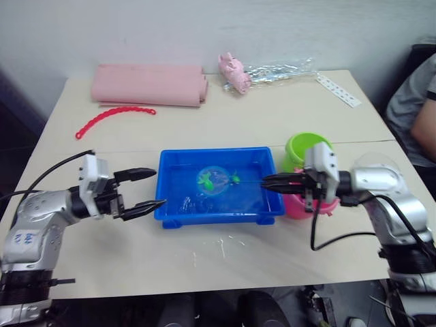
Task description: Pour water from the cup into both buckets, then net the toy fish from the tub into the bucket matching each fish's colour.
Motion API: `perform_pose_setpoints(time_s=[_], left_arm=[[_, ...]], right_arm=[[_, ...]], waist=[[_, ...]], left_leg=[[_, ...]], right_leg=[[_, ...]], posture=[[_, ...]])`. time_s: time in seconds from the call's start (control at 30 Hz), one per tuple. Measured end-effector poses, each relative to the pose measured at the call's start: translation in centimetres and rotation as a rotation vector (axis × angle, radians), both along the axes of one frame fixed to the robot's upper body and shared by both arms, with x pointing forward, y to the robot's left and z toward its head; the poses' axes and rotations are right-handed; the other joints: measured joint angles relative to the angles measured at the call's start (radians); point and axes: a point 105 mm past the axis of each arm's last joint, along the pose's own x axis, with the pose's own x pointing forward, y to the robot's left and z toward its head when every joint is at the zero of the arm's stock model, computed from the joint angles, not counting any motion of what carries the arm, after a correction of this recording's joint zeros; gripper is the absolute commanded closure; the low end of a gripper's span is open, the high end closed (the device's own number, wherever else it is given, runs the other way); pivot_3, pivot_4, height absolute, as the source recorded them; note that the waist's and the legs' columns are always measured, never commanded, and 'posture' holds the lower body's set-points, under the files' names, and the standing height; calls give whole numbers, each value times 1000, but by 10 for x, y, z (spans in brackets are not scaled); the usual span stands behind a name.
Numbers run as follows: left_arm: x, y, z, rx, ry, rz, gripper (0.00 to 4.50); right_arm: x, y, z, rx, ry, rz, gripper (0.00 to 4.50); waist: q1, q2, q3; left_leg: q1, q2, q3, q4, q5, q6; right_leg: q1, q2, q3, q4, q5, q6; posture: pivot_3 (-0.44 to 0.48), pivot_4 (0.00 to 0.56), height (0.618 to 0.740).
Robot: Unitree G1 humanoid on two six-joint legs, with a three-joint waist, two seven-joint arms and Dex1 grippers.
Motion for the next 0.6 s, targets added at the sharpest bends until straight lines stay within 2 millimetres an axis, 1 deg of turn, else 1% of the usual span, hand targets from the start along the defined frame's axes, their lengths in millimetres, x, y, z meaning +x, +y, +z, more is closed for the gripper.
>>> perform_pose_setpoints(time_s=[0.1, 0.3, 0.4, 0.5, 0.53, 0.6], left_arm=[[5, -16, 1, -40, 0, -35, 40], [7, -21, 0, -46, 6, -51, 40], [10, -27, 1, -51, 5, -69, 40], [11, -33, 2, -66, 3, -88, 40], [14, -37, 5, -88, -4, -99, 40], [18, -39, 9, -115, -8, -103, 40]], right_arm=[[-5, -20, -6, 35, 16, -109, 4500], [-8, -28, -7, 57, 17, -150, 4500], [-14, -38, -10, 83, 29, -195, 4500], [-18, -43, -1, 125, 17, -214, 4500], [-22, -47, 6, 139, 9, -223, 4500], [-31, -59, 24, 146, -46, -258, 4500]], waist=[[7, 0, 0], [7, 0, 0], [11, 0, 0], [16, 0, 0], [22, 0, 0], [30, 0, 0]], left_leg=[[0, 0, 0, 1, 0, 0], [1, 0, 1, 1, 0, 0], [1, 0, 0, 1, 0, 0], [0, 0, 1, 1, 0, 0], [0, 0, 0, 2, 0, 0], [0, 0, 0, 2, 0, 0]], right_leg=[[1, 0, 0, -2, 0, 0], [1, 0, 0, -3, 0, 0], [1, 1, 0, -4, 0, 0], [1, 0, 0, -4, 0, 0], [1, 1, 0, -4, 0, 0], [1, 0, 0, -5, 0, 0]], posture=[[0, 150, 740], [0, 150, 740], [0, 150, 740], [0, 150, 740], [0, 150, 740], [0, 150, 740]])
